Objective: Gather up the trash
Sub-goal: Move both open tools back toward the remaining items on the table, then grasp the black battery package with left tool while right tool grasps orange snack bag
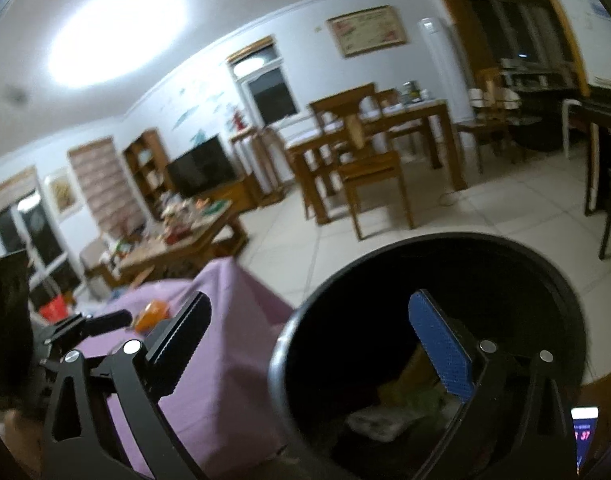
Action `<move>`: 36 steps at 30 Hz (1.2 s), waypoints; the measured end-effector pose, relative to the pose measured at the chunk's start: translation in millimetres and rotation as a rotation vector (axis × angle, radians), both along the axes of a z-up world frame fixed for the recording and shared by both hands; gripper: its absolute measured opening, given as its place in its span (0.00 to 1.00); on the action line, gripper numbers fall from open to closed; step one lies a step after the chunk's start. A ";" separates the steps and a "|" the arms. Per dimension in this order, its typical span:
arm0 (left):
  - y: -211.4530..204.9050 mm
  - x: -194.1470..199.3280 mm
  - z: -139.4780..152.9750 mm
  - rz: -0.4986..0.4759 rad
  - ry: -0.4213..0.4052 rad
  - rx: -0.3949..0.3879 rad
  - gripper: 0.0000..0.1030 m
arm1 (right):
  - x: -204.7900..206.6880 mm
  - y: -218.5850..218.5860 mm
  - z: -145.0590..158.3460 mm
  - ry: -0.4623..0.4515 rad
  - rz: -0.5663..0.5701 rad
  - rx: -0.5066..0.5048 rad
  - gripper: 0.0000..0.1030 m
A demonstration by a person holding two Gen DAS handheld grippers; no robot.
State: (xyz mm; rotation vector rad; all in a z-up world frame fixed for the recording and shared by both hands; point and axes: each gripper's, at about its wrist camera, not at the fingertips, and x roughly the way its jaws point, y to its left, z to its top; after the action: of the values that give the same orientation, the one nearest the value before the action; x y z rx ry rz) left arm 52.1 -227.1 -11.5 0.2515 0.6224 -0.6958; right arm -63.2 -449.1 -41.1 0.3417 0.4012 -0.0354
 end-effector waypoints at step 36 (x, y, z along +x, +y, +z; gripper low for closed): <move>169.1 86.0 -52.3 0.160 0.146 0.125 0.16 | 248.7 235.6 -38.6 0.371 0.515 -0.274 0.44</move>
State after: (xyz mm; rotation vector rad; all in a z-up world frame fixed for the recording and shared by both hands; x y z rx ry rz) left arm 138.1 -58.0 -63.8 0.2652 0.8183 -0.5245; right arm 185.4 -213.5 -79.6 -0.0494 0.8331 0.3521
